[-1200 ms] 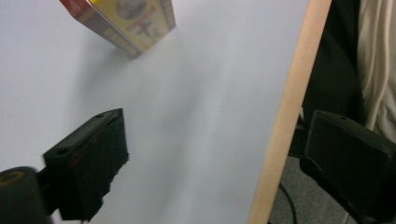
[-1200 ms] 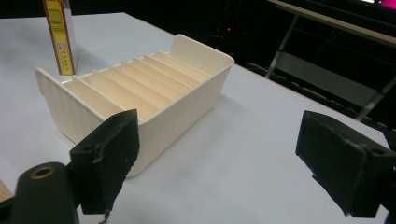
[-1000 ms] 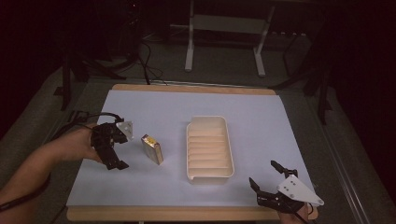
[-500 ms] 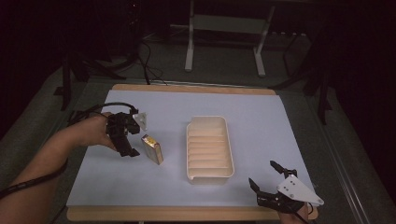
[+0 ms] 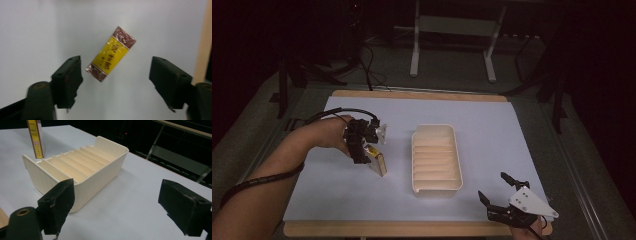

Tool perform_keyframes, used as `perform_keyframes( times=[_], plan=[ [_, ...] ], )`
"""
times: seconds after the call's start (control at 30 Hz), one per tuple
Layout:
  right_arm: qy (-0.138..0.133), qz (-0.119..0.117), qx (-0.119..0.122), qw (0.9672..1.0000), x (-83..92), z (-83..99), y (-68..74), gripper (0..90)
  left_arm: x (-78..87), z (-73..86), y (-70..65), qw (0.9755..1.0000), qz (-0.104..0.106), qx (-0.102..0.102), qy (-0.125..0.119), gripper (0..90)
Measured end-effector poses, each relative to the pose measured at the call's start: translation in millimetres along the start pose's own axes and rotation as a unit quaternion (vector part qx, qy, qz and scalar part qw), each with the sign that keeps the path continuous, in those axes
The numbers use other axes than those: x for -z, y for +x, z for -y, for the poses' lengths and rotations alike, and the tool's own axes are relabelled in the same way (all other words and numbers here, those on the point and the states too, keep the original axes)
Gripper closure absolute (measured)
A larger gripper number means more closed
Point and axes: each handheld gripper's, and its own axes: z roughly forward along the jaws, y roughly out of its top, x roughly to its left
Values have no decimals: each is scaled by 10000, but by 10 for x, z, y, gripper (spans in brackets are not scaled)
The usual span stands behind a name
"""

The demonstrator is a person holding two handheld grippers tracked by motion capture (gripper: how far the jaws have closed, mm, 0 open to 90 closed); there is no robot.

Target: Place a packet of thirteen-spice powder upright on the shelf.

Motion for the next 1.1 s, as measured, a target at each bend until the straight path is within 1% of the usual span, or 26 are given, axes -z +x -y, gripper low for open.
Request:
perform_keyframes(
  times=[0.03, 0.07, 0.1, 0.17, 0.2, 0.23, 0.27, 0.3, 0.33, 0.37, 0.4, 0.47, 0.53, 0.57, 0.6, 0.63, 0.67, 0.73, 0.8, 0.87, 0.9, 0.97, 1.0, 1.03, 1.07, 1.1],
  plan=[
    [0, 1, 3, 10000, 0, 0, 1, 137, -4, -22, 4, 9999, -18, -114, 36, 282],
    [1, -2, 9, 10000, 0, 0, 2, 137, -13, -41, -2, 9997, -98, -205, 58, 308],
    [2, -5, 17, 10000, -1, 0, 2, 137, -21, -60, -9, 9995, -137, -249, 98, 322],
    [4, -12, 15, 10000, -3, -1, 2, 137, -33, -89, -8, 9986, -197, -449, 186, 353],
    [6, -15, 17, 10000, -3, -1, 1, 137, -42, -93, -13, 9980, -196, -575, 194, 378],
    [2, -21, 15, 10000, -3, 0, 1, 137, -49, -93, -20, 9969, -196, -737, 189, 390],
    [0, -28, 14, 10000, -3, 0, 1, 137, -58, -86, -27, 9951, -243, -938, 178, 414],
    [-2, -32, 14, 10000, -2, 0, 1, 138, -71, -73, -39, 9926, -303, -1168, 154, 419],
    [-2, -36, 11, 10000, -3, 0, 0, 138, -85, -63, -49, 9908, -360, -1295, 136, 419],
    [-2, -38, 13, 10000, -4, 0, 0, 138, -97, -55, -43, 9898, -336, -1374, 164, 437],
    [-1, -45, 17, 10000, -5, 0, 0, 138, -108, -52, -28, 9893, -357, -1406, 174, 446],
    [7, -53, 27, 10000, -6, -1, 2, 138, -115, -43, 3, 9903, -256, -1363, 109, 446],
    [5, -64, 26, 10000, -8, -1, 4, 138, -122, -49, 35, 9904, -165, -1373, 74, 446],
    [11, -68, 23, 10000, -10, -1, 6, 138, -135, -62, 56, 9909, -89, -1342, 100, 446],
    [14, -73, 30, 10000, -12, -1, 6, 138, -147, -69, 62, 9908, -55, -1349, 94, 445],
    [15, -75, 30, 10000, -12, 0, 6, 138, -159, -77, 74, 9903, 23, -1383, 90, 446],
    [11, -81, 34, 10000, -13, -1, 6, 138, -181, -87, 85, 9905, 67, -1369, 119, 445],
    [13, -90, 28, 10000, -11, -1, 8, 139, -219, -99, 98, 9901, 198, -1388, 97, 446],
    [13, -98, 31, 9999, -10, -1, 8, 139, -257, -109, 116, 9899, 264, -1390, 113, 468],
    [17, -108, 23, 9999, -8, -1, 8, 139, -296, -105, 120, 9899, 356, -1369, 22, 472],
    [17, -114, 21, 9999, -8, 0, 8, 139, -325, -97, 124, 9895, 422, -1382, 26, 497],
    [19, -130, 19, 9999, -13, 1, 8, 139, -363, -81, 128, 9893, 478, -1375, 49, 518],
    [20, -131, 24, 9999, -15, 1, 8, 139, -381, -74, 130, 9892, 524, -1370, 49, 545],
    [30, -131, 31, 9999, -17, 1, 8, 139, -394, -68, 134, 9891, 553, -1367, 24, 546],
    [38, -130, 29, 9999, -18, 2, 10, 139, -408, -66, 140, 9895, 567, -1328, 22, 548],
    [37, -132, 31, 9999, -17, 1, 11, 139, -417, -66, 141, 9894, 600, -1324, 22, 579]
  ],
)
